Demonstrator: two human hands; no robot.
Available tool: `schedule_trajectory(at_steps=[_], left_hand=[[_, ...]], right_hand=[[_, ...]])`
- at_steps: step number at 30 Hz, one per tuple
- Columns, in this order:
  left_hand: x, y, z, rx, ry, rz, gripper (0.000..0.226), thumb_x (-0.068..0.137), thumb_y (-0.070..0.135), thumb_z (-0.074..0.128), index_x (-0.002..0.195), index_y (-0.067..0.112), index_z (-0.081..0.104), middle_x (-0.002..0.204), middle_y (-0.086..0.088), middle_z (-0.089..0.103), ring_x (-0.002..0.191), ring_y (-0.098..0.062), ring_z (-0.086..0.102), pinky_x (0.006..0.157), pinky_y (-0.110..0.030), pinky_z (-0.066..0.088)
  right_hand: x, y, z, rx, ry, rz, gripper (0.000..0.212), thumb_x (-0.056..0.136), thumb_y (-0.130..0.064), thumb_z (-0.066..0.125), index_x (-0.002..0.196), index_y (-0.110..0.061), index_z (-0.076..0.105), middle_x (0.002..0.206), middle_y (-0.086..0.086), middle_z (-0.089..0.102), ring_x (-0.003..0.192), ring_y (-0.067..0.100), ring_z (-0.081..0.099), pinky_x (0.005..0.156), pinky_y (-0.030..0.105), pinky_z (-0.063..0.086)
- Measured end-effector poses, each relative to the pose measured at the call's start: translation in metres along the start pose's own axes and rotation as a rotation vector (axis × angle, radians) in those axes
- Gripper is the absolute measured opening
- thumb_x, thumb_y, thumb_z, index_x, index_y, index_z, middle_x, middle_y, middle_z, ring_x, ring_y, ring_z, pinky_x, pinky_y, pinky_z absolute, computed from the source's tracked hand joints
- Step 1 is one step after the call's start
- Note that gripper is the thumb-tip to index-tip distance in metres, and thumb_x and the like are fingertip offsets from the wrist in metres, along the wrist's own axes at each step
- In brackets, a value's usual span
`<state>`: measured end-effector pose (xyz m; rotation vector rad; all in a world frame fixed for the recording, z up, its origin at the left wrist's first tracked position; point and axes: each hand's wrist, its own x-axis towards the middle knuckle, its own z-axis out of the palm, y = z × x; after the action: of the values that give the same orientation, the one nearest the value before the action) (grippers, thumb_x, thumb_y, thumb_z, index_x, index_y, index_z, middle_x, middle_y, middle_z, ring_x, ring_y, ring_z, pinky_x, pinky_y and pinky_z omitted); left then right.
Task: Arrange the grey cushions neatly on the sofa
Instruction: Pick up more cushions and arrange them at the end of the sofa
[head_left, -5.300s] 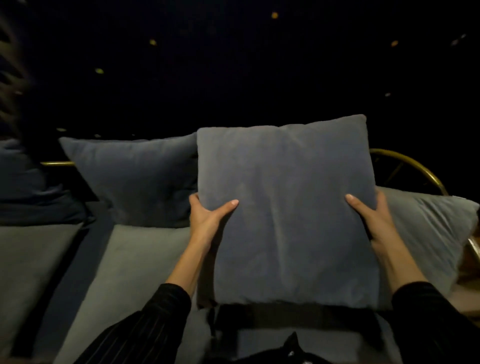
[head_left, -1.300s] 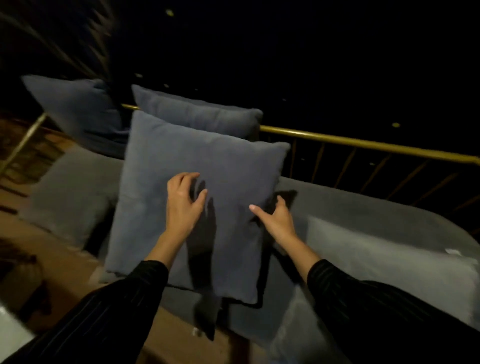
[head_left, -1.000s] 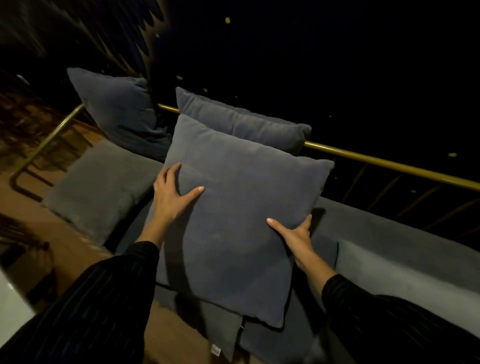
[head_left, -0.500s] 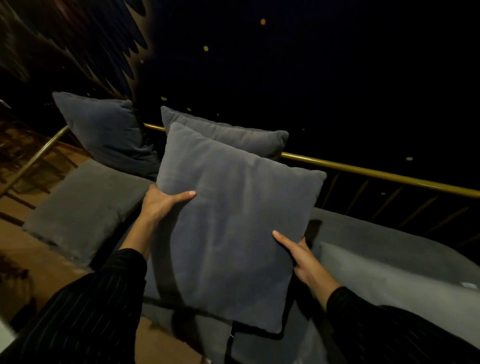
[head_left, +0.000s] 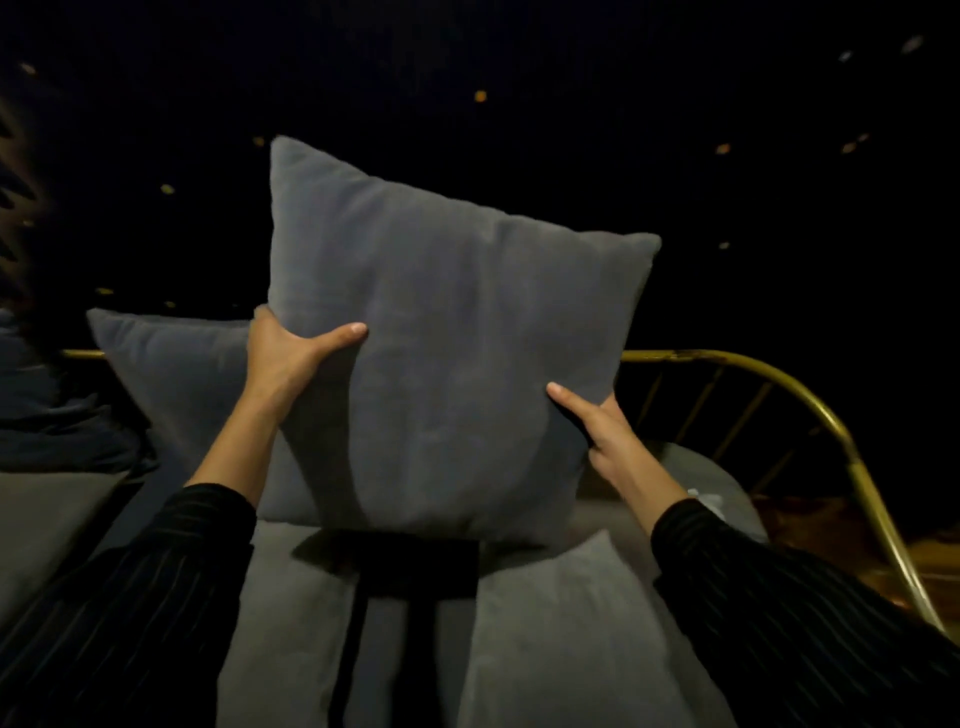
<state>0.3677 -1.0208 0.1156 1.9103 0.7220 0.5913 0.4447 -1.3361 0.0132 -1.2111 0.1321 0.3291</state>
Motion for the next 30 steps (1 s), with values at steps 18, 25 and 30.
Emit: schedule_trajectory(at_steps=[18, 25, 30], left_hand=[[-0.031, -0.06, 0.277, -0.227, -0.33, -0.191, 0.093, 0.075, 0.016, 0.085, 0.148, 0.015, 0.027, 0.143, -0.003, 0.047, 0.126, -0.021, 0.05, 0.097, -0.039, 0.051], [-0.041, -0.109, 0.309, -0.078, -0.401, -0.25, 0.095, 0.082, 0.019, 0.079, 0.151, 0.013, 0.014, 0.156, -0.008, 0.031, 0.141, -0.028, 0.037, 0.114, -0.044, 0.038], [-0.049, -0.109, 0.323, -0.031, -0.271, -0.297, 0.093, 0.081, 0.024, 0.08, 0.151, 0.007, 0.019, 0.155, -0.013, 0.034, 0.141, -0.031, 0.038, 0.114, -0.04, 0.036]], right_hand=[[0.114, -0.042, -0.22, -0.146, 0.169, 0.03, 0.112, 0.049, -0.008, 0.091, 0.144, -0.026, 0.034, 0.134, 0.0, 0.057, 0.113, 0.015, 0.059, 0.084, 0.03, 0.05], [0.117, 0.027, -0.249, -0.163, 0.226, 0.136, 0.089, 0.077, -0.003, 0.077, 0.15, -0.022, 0.029, 0.142, 0.0, 0.05, 0.119, 0.017, 0.054, 0.089, 0.027, 0.049], [0.123, 0.041, -0.247, -0.286, 0.307, 0.115, 0.089, 0.081, -0.018, 0.076, 0.152, -0.02, 0.022, 0.149, 0.002, 0.042, 0.133, 0.023, 0.045, 0.111, 0.039, 0.038]])
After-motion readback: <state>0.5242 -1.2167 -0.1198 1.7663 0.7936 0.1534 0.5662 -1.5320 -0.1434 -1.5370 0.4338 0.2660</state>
